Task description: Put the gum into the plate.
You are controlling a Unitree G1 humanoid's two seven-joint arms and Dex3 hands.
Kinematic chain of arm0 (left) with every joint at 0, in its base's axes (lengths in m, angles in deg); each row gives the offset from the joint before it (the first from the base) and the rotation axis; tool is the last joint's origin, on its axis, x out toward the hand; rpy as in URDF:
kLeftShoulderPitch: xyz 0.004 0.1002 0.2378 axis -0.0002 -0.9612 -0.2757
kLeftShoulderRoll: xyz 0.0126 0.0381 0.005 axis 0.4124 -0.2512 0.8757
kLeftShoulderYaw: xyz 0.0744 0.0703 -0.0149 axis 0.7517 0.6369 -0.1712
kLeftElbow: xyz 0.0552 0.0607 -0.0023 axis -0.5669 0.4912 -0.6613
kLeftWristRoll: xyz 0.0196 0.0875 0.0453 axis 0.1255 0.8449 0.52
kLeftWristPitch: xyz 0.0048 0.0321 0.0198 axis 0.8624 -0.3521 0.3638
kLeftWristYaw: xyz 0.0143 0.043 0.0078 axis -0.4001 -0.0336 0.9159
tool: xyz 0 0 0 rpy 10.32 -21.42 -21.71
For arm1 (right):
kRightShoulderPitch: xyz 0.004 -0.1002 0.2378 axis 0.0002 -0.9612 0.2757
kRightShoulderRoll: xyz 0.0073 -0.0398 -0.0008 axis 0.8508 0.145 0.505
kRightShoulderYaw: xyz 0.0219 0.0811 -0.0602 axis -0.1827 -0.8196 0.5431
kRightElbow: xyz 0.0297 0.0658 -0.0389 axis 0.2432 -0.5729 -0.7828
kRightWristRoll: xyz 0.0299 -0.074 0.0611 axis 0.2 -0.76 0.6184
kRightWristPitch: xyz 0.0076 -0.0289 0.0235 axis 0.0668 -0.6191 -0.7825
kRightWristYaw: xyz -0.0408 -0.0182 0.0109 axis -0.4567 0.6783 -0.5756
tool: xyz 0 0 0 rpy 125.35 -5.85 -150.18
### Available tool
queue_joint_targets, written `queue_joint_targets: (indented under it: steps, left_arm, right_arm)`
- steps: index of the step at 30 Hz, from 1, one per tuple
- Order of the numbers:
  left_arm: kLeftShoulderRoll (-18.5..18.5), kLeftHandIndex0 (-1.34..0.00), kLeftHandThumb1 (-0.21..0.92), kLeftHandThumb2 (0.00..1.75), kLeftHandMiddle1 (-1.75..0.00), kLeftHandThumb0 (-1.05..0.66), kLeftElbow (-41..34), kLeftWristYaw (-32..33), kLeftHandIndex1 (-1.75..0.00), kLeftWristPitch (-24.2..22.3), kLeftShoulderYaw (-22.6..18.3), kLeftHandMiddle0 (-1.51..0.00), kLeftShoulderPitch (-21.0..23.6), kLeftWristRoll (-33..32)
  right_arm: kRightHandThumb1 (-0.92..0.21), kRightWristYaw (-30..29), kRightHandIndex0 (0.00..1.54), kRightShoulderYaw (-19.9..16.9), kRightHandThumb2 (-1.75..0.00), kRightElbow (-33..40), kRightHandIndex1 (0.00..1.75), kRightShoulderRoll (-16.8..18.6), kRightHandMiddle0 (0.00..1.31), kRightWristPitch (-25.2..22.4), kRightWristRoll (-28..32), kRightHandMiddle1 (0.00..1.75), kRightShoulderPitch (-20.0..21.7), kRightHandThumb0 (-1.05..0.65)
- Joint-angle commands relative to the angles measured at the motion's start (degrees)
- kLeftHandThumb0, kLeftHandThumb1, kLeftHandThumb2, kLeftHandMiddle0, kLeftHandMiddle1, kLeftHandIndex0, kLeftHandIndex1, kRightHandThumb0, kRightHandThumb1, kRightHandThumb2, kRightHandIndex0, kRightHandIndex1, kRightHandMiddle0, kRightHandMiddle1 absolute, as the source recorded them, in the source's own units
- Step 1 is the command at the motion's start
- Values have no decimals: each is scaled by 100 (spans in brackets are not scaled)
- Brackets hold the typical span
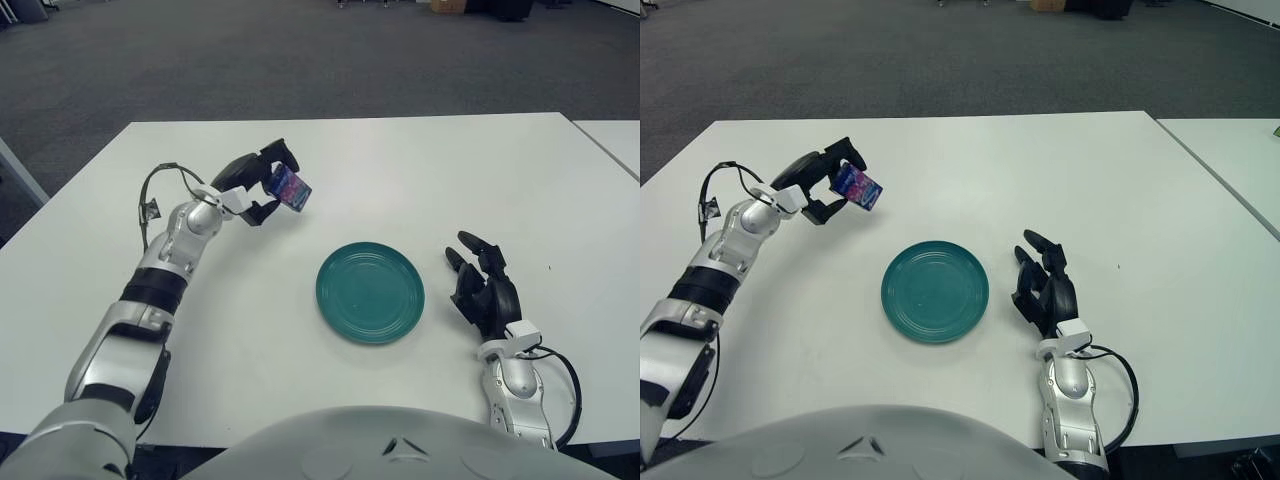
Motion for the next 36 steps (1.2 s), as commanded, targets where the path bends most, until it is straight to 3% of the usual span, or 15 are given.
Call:
queue_joint_targets:
  steps: [1, 13, 17, 27, 36]
  left_arm:
    - [-69, -57, 8, 160, -175, 0, -406, -132, -175, -145, 15, -77, -142, -32]
    - [-396, -59, 6, 162, -175, 0, -1852, -616, -175, -805, 177, -79, -592, -105]
    - [-452, -57, 8, 159, -175, 0, -2172, -715, -175, -808, 308, -77, -774, -32]
    - [-485, -58, 7, 161, -175, 0, -2220, -633, -175, -291, 538, -78, -1035, 185]
    - [-541, -54, 12, 156, -175, 0, -2728, -841, -175, -478, 747, -75, -1253, 267]
  right_arm:
    - [-92, -82, 47, -25, -92, -794, 2, 48, 0, -463, -52, 84, -374, -79]
    - [-92, -183, 46, 50, -91, -901, 1, 115, 0, -416, -121, 85, -311, -81]
    - [-92, -229, 45, 99, -92, -885, 1, 128, 0, -412, -179, 82, -328, -81]
    - [-92, -339, 42, 202, -91, -818, 0, 184, 0, -423, -305, 77, -363, -82]
    - [-92, -429, 42, 283, -90, -732, 0, 193, 0, -434, -384, 76, -422, -83]
